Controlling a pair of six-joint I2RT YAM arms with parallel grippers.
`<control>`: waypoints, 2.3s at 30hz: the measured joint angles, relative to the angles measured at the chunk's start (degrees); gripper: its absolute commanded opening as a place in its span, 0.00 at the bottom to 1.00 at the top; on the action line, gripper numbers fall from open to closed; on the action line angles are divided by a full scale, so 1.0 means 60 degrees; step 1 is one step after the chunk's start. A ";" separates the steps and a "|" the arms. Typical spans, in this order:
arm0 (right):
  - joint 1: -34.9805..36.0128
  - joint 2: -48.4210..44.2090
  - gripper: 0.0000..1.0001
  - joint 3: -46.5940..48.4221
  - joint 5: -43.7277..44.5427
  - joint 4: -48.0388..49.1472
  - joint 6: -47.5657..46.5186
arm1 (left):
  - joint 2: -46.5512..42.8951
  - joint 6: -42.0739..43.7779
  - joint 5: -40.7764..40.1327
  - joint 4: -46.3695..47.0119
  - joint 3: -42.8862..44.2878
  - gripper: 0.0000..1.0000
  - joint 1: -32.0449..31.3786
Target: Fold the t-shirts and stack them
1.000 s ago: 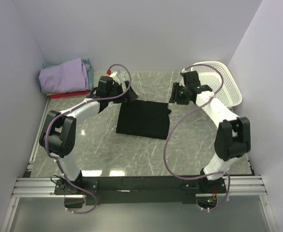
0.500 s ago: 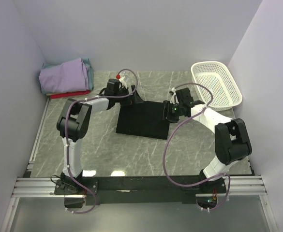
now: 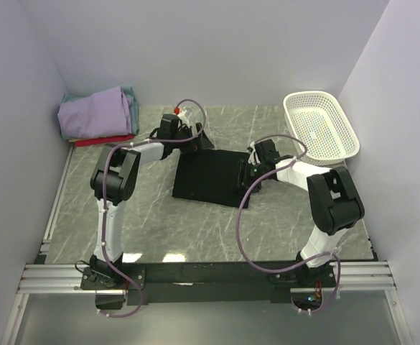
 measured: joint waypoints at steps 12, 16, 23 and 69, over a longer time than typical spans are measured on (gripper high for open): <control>0.0109 -0.1610 0.55 -0.0936 0.1851 -0.0725 0.0240 | 0.0240 0.0324 -0.0153 -0.0164 0.0565 0.99 0.0361; 0.0149 -0.2827 0.56 -0.0885 0.2397 -0.1096 0.0124 | -0.0040 0.0426 -0.0193 -0.0299 0.0532 0.99 0.0441; 0.0171 -0.4197 0.56 -0.0251 0.3002 -0.1286 -0.0025 | -0.3078 0.0474 -0.0663 -0.0729 -0.0809 0.99 0.0401; 0.0164 -0.4146 0.56 0.0120 0.3439 -0.1617 -0.0499 | -0.7278 -0.0168 -0.4863 -0.2222 -0.4852 1.00 -0.0994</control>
